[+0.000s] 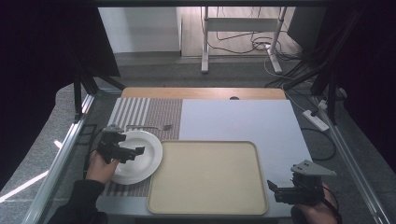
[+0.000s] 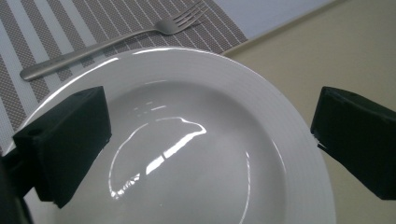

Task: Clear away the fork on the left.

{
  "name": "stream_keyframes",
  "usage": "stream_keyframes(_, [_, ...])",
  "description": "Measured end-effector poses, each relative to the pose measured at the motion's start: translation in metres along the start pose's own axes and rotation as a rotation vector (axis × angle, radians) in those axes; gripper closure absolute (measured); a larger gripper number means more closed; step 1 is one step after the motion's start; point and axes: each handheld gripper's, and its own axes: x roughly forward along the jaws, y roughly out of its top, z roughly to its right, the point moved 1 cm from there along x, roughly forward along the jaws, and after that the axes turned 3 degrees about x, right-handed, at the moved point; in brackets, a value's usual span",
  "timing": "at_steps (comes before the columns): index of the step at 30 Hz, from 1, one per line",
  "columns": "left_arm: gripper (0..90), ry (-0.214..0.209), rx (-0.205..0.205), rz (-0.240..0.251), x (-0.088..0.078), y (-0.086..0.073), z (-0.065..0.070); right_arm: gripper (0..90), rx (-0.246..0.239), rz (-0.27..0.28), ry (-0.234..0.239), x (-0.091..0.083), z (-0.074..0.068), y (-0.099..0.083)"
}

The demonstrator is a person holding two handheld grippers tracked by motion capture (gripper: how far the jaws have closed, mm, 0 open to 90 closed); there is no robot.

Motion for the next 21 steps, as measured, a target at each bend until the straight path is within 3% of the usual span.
stream_keyframes(21, [0.0,0.059,-0.023,-0.017,0.029,0.03,-0.037,0.0,-0.003,-0.003,0.002,0.0,0.0,0.0])
